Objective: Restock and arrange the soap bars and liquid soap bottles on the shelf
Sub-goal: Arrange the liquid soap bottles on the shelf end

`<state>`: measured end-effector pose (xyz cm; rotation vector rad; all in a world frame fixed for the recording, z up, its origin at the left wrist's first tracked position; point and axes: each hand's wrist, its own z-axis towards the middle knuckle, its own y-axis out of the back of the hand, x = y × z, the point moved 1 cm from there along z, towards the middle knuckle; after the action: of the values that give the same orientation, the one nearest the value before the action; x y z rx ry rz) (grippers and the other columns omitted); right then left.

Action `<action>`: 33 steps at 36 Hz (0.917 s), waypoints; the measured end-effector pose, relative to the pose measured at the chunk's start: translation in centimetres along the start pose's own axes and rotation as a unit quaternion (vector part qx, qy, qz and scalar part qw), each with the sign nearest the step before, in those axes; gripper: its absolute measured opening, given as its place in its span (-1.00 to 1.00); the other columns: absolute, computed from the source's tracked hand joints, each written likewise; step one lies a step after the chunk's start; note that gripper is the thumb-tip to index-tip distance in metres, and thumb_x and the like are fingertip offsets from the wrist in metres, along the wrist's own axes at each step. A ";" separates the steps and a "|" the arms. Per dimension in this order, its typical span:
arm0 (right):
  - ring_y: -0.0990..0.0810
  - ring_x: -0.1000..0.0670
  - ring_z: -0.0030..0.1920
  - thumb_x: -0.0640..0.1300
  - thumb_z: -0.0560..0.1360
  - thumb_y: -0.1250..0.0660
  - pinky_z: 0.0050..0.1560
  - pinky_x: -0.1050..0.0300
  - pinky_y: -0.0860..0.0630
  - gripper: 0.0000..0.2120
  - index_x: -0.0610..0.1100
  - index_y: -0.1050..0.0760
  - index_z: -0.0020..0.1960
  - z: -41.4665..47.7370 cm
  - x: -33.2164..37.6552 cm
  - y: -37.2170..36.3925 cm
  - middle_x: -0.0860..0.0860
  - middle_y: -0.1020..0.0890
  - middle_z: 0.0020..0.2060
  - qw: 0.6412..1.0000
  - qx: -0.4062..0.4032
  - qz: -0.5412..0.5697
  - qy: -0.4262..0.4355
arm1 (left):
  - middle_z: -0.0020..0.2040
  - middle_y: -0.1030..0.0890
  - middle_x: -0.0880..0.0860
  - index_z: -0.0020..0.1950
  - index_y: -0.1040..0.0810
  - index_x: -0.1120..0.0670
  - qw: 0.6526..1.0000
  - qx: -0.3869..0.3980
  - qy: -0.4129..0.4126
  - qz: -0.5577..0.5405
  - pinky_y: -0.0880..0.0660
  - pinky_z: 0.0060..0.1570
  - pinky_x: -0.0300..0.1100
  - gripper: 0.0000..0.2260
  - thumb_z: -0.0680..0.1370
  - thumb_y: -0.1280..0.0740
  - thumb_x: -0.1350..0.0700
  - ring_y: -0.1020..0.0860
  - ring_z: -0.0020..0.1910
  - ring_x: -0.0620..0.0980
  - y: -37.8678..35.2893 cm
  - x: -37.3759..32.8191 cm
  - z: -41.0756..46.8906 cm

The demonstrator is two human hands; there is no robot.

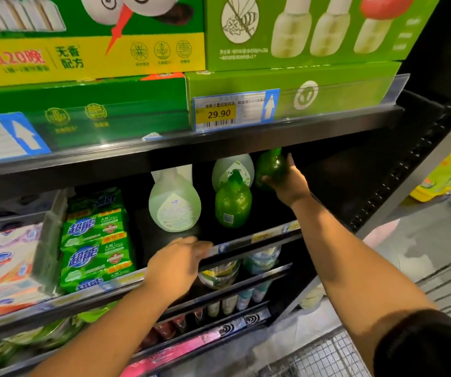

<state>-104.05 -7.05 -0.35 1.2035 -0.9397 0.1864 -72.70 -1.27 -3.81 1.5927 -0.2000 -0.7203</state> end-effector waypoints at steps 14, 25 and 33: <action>-0.35 -0.16 0.43 0.35 0.31 -0.49 0.42 -0.06 -0.35 0.07 -0.13 -0.08 0.57 -11.8 5.5 -4.9 -0.12 -0.30 0.45 0.998 0.035 0.042 -0.005 | -0.04 -0.52 -0.05 0.22 -0.54 -0.18 0.999 -0.021 -0.026 0.038 -0.54 -0.19 -0.02 -0.65 0.56 -0.26 0.22 -0.54 0.03 0.08 -0.2 -0.4 -0.5; -0.40 -0.21 0.37 0.36 0.37 -0.42 0.33 -0.16 -0.42 -0.05 -0.13 -0.12 0.52 -11.3 4.5 -4.0 -0.12 -0.32 0.41 0.996 0.008 -0.089 0.021 | -0.13 -0.49 -0.03 0.11 -0.54 -0.16 0.998 -0.023 -0.047 0.029 -0.54 -0.21 0.01 -0.64 0.49 -0.31 0.28 -0.54 -0.01 0.11 0.0 -0.5 -0.8; -0.59 -0.16 0.14 0.20 0.31 -0.54 0.12 -0.06 -0.56 -0.35 0.01 -0.40 0.28 -8.5 0.1 1.2 -0.05 -0.56 0.14 0.996 -0.075 -0.035 -0.043 | -0.08 -0.64 0.01 0.11 -0.61 -0.11 0.997 -0.061 -0.050 -0.005 -0.62 -0.22 0.03 -0.58 0.43 -0.38 0.37 -0.60 -0.05 0.15 -1.0 0.2 -0.7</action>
<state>-100.25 0.63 0.15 1.1110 -0.9678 0.0087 -72.43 -0.58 -4.87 1.4435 -0.2168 -0.8072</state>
